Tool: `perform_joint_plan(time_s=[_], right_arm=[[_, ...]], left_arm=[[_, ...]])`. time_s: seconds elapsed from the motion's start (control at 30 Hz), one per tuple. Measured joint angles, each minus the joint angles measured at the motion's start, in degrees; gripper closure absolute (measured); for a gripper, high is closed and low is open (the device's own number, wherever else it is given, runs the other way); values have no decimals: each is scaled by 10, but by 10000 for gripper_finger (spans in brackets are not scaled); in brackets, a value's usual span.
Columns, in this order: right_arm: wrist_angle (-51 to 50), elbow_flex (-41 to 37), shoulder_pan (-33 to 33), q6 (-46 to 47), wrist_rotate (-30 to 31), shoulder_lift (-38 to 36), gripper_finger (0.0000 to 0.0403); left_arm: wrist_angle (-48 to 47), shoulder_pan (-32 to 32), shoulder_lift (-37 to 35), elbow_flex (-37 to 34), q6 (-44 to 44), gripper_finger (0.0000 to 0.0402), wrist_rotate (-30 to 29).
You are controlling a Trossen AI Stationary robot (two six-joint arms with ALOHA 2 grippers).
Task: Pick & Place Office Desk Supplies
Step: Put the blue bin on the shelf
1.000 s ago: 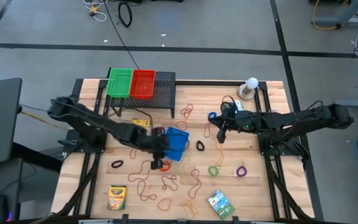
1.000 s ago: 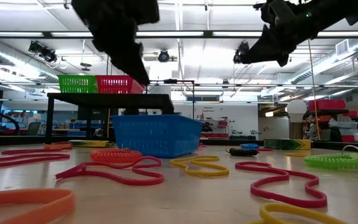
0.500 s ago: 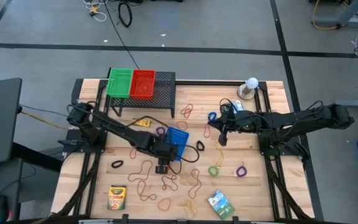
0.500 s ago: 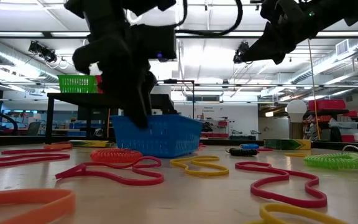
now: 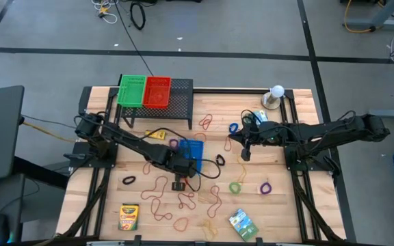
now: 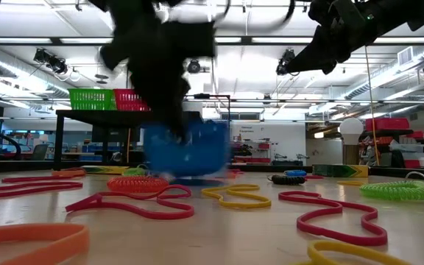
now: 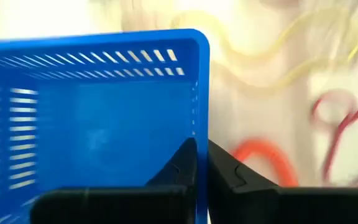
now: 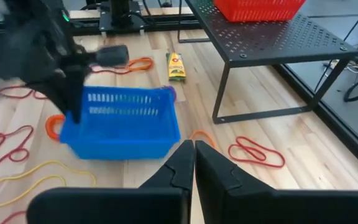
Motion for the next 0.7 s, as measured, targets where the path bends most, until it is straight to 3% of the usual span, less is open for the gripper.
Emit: perform_joint_plan(time_s=[0.17,0.43,0.7], right_arm=[[0,0,0,-13,0,0,380],[4,0,0,-28,-4,0,380],[4,0,0,-30,-8,0,380]], left_arm=[[-13,3,-33,103,12,389,-42],[-155,68,-50,302,99,390,-118],[-258,178,-50,348,193,391,-89]])
